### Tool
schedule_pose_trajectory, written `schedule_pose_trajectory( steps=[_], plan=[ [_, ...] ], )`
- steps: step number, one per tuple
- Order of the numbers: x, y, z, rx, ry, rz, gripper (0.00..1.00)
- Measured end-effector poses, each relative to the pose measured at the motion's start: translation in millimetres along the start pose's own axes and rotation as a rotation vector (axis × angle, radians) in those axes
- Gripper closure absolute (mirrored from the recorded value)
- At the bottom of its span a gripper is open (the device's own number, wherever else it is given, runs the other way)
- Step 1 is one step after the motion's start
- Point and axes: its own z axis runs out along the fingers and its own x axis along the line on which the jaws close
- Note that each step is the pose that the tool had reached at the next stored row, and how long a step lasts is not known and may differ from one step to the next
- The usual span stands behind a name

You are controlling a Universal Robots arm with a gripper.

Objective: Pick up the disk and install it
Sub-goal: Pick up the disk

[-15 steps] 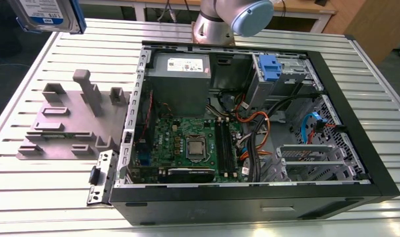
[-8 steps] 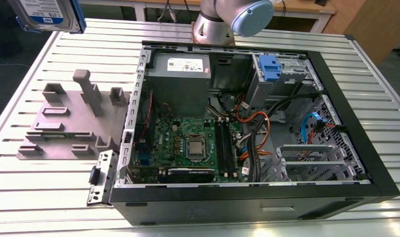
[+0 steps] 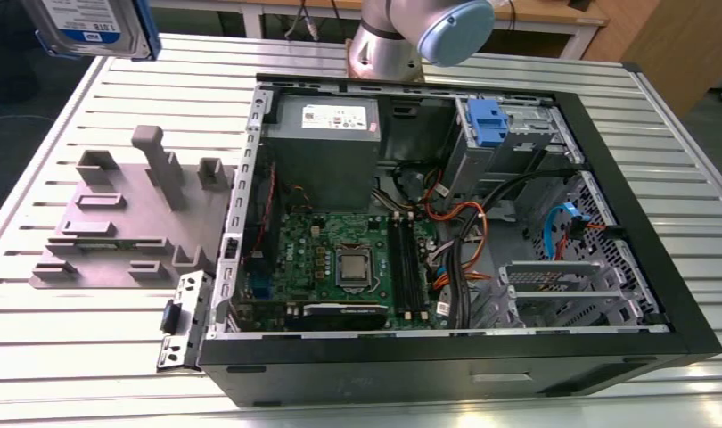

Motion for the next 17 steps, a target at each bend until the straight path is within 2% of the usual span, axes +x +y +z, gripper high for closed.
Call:
schedule_pose_trajectory(
  steps=[8, 17],
  plan=[
    [0.0, -2.5, -0.1, 0.0000, 0.0000, 0.000, 0.64],
    [-0.2, -8.0, -0.1, 0.0000, 0.0000, 0.000, 0.64]
  ],
)
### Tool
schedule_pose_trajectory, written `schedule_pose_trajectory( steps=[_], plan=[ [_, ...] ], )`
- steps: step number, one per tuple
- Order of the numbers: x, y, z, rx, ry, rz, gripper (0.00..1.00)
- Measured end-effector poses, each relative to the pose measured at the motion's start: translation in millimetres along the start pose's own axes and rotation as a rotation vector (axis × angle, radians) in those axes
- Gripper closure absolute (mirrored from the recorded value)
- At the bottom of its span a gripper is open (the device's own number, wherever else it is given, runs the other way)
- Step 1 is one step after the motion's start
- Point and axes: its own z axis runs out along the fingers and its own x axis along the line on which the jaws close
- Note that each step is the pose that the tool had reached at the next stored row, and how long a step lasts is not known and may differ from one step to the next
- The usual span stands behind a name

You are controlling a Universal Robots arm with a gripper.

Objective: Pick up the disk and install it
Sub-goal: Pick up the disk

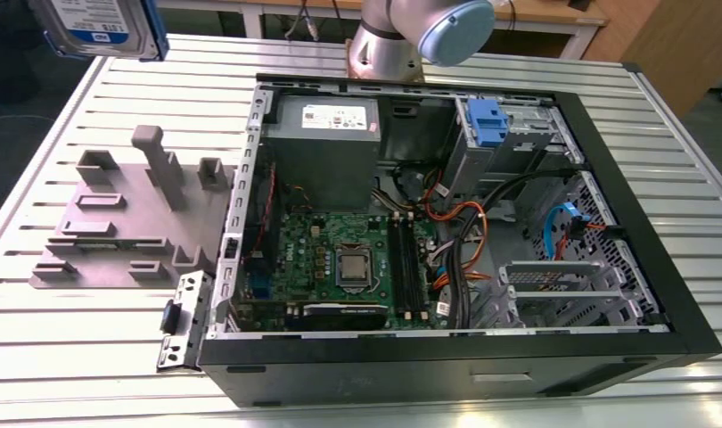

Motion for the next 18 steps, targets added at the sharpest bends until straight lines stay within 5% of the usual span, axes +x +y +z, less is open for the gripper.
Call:
schedule_pose_trajectory(
  steps=[18],
  plan=[
    [-0.3, -15.5, -0.2, 0.0000, 0.0000, 0.000, 0.64]
  ],
)
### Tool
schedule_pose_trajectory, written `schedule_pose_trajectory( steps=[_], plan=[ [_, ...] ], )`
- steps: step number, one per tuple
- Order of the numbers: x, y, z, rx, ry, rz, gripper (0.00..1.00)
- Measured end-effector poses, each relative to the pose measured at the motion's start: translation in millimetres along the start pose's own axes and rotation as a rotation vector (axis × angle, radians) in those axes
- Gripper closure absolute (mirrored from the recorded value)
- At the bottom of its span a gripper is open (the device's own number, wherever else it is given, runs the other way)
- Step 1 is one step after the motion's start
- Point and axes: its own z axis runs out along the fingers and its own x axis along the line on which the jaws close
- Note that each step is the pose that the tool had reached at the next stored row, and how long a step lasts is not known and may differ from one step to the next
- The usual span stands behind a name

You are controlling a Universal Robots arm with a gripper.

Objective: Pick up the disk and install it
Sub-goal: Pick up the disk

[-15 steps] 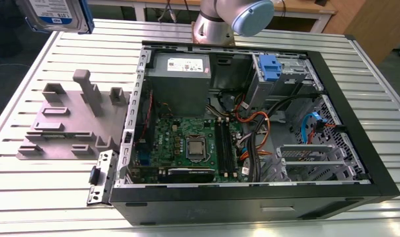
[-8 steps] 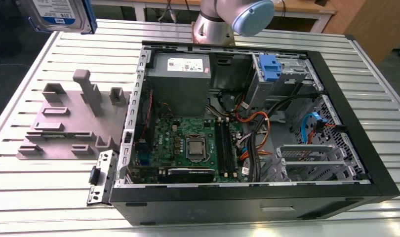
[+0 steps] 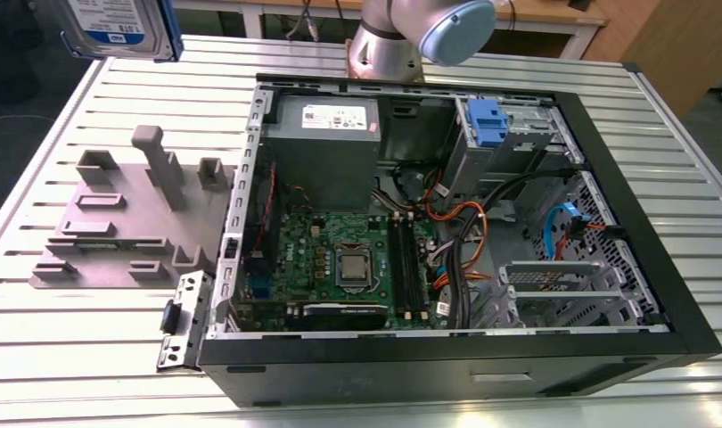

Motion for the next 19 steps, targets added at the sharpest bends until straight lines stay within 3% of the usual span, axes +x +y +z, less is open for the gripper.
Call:
schedule_pose_trajectory(
  steps=[10, 19],
  plan=[
    [0.6, -1.1, 0.0, 0.0000, 0.0000, 0.000, 0.64],
    [19.5, -1.7, 0.2, 0.0001, 0.0001, 0.000, 0.64]
  ],
)
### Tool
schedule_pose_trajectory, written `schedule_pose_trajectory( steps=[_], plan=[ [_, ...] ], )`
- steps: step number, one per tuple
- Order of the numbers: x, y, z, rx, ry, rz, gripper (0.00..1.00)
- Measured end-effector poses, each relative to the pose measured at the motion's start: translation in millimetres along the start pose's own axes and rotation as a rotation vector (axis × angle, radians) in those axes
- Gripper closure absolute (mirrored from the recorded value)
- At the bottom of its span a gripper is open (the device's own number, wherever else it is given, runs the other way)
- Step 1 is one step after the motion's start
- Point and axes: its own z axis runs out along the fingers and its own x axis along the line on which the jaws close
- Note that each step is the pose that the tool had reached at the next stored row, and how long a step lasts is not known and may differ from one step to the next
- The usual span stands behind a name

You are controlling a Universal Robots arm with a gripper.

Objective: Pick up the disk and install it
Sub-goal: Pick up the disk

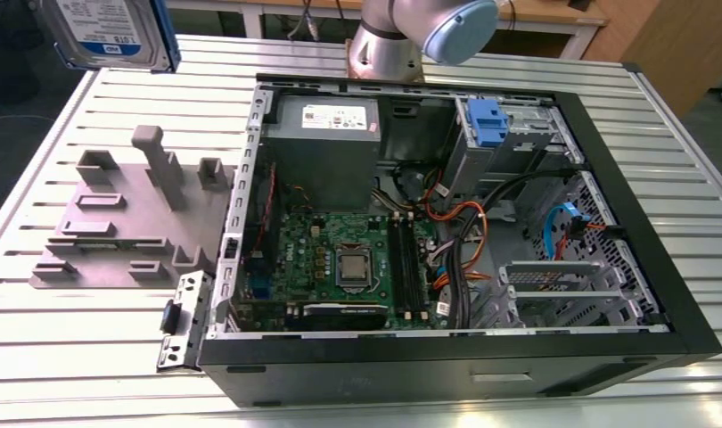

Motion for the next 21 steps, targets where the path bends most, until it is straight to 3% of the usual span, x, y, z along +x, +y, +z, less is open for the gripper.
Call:
schedule_pose_trajectory(
  steps=[8, 13, 21],
  plan=[
    [2.7, -12.5, 0.0, 0.0000, 0.0000, 0.000, 0.64],
    [10.5, -13.2, 0.2, 0.0000, 0.0000, 0.000, 0.64],
    [11.1, -13.7, 0.2, -0.0001, 0.0002, 0.000, 0.64]
  ],
)
